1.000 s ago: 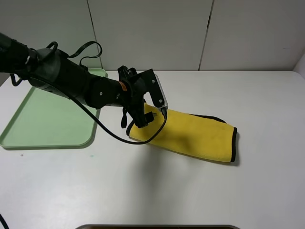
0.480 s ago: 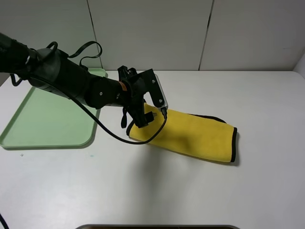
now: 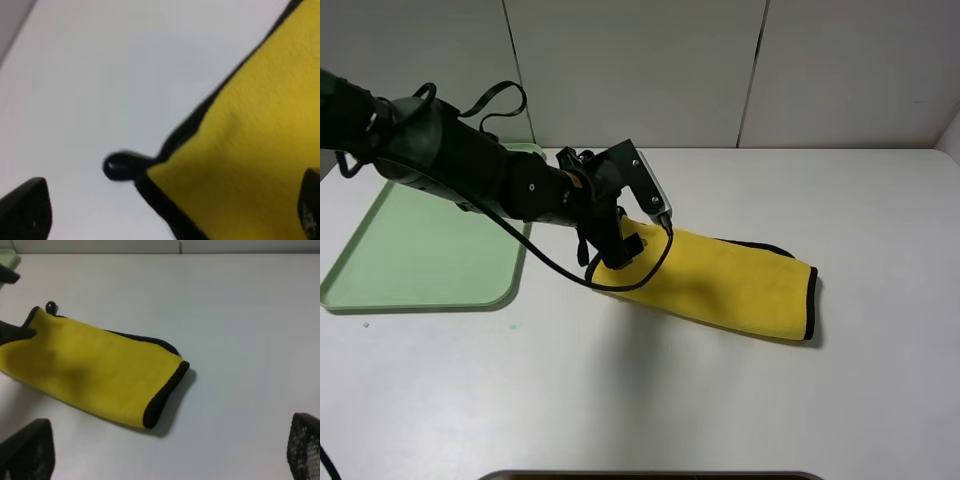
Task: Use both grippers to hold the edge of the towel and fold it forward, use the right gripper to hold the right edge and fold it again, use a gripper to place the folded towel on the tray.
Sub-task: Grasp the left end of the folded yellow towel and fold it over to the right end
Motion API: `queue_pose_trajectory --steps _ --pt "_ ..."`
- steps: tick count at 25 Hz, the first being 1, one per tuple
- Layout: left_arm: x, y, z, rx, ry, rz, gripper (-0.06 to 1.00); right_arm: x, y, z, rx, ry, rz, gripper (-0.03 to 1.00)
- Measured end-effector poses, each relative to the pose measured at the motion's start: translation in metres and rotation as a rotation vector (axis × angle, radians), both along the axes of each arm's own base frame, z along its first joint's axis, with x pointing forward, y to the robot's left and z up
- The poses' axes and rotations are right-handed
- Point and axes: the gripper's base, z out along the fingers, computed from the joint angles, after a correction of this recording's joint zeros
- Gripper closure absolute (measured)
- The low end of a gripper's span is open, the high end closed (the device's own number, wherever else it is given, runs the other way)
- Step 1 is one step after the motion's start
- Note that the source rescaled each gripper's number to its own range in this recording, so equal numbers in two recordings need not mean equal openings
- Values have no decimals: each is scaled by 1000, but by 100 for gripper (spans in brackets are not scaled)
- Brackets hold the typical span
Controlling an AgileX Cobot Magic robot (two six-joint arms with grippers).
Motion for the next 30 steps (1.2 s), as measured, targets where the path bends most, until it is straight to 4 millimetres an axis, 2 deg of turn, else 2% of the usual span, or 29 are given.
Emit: queue_pose_trajectory --steps 7,11,22,30 --pt "-9 3 36 -138 98 114 -3 0 0 0 1 -1 0 -3" --pt "-17 3 47 -210 207 162 -2 0 0 0 1 -1 0 -3" --pt "-41 0 47 -288 554 256 -1 0 0 0 4 0 2 -3" --pt "-43 2 50 -365 660 395 -1 0 0 0 4 0 2 -3"
